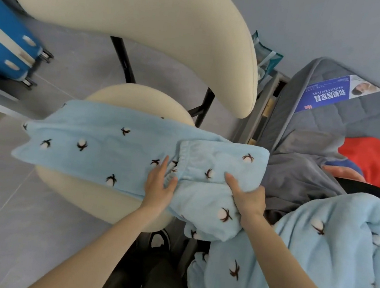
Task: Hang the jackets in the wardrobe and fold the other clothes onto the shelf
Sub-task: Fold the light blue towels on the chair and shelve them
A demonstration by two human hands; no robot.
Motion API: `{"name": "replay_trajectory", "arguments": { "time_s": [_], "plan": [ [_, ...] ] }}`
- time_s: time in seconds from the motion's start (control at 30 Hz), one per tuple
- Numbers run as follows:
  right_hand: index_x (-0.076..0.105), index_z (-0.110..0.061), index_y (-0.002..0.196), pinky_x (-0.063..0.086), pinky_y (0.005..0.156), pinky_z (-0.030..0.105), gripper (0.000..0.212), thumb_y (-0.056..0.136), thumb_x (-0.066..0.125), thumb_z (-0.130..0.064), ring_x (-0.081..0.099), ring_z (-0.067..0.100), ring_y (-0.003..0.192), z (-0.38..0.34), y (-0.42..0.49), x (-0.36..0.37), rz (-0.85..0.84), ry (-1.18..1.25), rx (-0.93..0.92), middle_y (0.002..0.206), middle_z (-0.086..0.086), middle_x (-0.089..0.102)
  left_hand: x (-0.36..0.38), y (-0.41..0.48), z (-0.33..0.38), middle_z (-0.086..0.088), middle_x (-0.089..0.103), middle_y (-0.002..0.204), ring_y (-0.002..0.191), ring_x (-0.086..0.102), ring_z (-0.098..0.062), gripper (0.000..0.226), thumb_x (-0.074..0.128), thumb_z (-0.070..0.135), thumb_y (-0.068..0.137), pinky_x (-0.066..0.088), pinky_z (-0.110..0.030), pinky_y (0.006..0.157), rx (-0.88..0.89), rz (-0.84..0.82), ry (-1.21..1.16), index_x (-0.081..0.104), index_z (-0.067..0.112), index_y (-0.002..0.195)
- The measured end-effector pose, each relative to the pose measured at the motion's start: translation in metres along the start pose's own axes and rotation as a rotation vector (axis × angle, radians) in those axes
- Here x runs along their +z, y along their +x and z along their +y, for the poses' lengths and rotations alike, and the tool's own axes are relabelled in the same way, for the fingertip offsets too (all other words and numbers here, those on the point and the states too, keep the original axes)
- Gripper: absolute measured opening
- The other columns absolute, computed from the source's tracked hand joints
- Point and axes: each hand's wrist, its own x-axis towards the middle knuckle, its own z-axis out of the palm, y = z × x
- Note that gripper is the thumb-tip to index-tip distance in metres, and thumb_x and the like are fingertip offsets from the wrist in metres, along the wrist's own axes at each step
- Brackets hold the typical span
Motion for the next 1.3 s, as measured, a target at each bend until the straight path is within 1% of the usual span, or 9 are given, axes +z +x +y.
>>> {"name": "replay_trajectory", "arguments": {
  "time_s": [0.1, 0.23, 0.4, 0.53, 0.7, 0.83, 0.97, 1.13, 1.3],
  "plan": [
    [0.041, -0.019, 0.119, 0.049, 0.079, 0.036, 0.08, 0.062, 0.083, -0.056, 0.055, 0.02, 0.093, -0.007, -0.022, 0.005, 0.033, 0.014, -0.066, 0.102, -0.005, 0.056, -0.019, -0.003, 0.015, 0.004, 0.031, 0.152, 0.141, 0.025, -0.013, 0.042, 0.042, 0.031, 0.103, 0.02, -0.025, 0.112, 0.113, -0.063, 0.029, 0.039, 0.031, 0.145],
    [0.033, -0.015, 0.131, 0.051, 0.086, 0.039, 0.081, 0.072, 0.083, -0.039, 0.057, 0.025, 0.103, -0.021, -0.053, 0.03, 0.027, 0.012, -0.149, 0.119, 0.003, 0.056, -0.062, -0.004, 0.026, 0.017, 0.042, 0.135, 0.124, 0.037, 0.001, 0.04, 0.044, 0.034, 0.102, 0.028, -0.02, 0.1, 0.049, -0.087, -0.066, 0.043, 0.031, 0.142],
    [0.029, -0.011, 0.137, 0.048, 0.097, 0.043, 0.083, 0.075, 0.081, -0.032, 0.053, 0.027, 0.118, -0.052, -0.084, 0.077, 0.012, -0.01, -0.281, 0.13, 0.008, 0.052, -0.123, 0.003, 0.016, 0.003, 0.056, 0.134, 0.119, 0.052, -0.012, 0.024, 0.047, 0.029, 0.1, 0.039, -0.025, 0.095, -0.088, -0.021, -0.207, 0.053, 0.033, 0.123],
    [0.021, -0.016, 0.146, 0.042, 0.102, 0.037, 0.089, 0.079, 0.078, -0.029, 0.047, 0.027, 0.124, -0.08, -0.104, 0.128, -0.076, -0.101, -0.347, 0.137, 0.009, 0.044, -0.165, 0.016, 0.007, 0.004, 0.05, 0.139, 0.12, 0.048, -0.011, 0.031, 0.043, 0.028, 0.102, 0.04, -0.027, 0.092, -0.157, -0.011, -0.28, 0.054, 0.026, 0.131],
    [0.039, -0.02, 0.137, 0.051, 0.088, 0.035, 0.058, 0.088, 0.068, -0.021, 0.056, 0.016, 0.089, -0.105, -0.137, 0.207, -0.448, -0.018, -0.245, 0.098, -0.001, 0.054, -0.215, 0.038, -0.004, -0.003, 0.046, 0.145, 0.131, 0.044, -0.023, 0.045, 0.04, 0.038, 0.102, 0.035, -0.036, 0.102, -0.348, -0.013, -0.36, 0.042, 0.021, 0.143],
    [0.052, -0.016, 0.128, 0.036, 0.095, 0.031, 0.035, 0.094, 0.056, -0.019, 0.046, 0.025, 0.116, -0.096, -0.14, 0.234, -0.144, -0.227, -0.381, 0.119, 0.003, 0.055, -0.241, 0.055, -0.015, -0.003, 0.036, 0.151, 0.137, 0.036, -0.023, 0.058, 0.042, 0.044, 0.1, 0.031, -0.04, 0.111, -0.31, -0.057, -0.206, 0.028, 0.019, 0.15],
    [0.034, -0.033, 0.144, 0.016, 0.114, 0.047, 0.056, 0.093, 0.056, -0.033, 0.018, 0.032, 0.139, -0.074, -0.126, 0.22, 0.122, -0.454, -0.44, 0.157, 0.001, 0.02, -0.23, 0.069, -0.011, 0.0, 0.037, 0.15, 0.134, 0.04, -0.017, 0.072, 0.054, 0.049, 0.093, 0.034, -0.031, 0.103, -0.236, -0.174, -0.115, 0.02, 0.024, 0.152],
    [-0.002, -0.064, 0.14, 0.014, 0.111, 0.059, 0.069, 0.088, 0.045, -0.065, 0.011, 0.042, 0.141, -0.045, -0.094, 0.206, -0.145, -0.564, -0.256, 0.158, -0.013, -0.02, -0.193, 0.075, -0.019, -0.001, 0.038, 0.15, 0.12, 0.05, -0.015, 0.073, 0.055, 0.029, 0.095, 0.038, -0.021, 0.094, -0.005, -0.222, 0.133, 0.01, 0.033, 0.153],
    [-0.017, -0.064, 0.137, 0.024, 0.11, 0.053, 0.071, 0.088, 0.034, -0.072, 0.011, 0.042, 0.144, -0.022, -0.073, 0.203, -0.256, -0.66, -0.257, 0.157, -0.007, -0.028, -0.18, 0.071, -0.045, -0.01, 0.016, 0.154, 0.139, 0.03, -0.027, 0.073, 0.054, 0.029, 0.096, 0.032, -0.039, 0.11, 0.073, -0.192, 0.405, 0.007, 0.047, 0.15]
  ]
}}
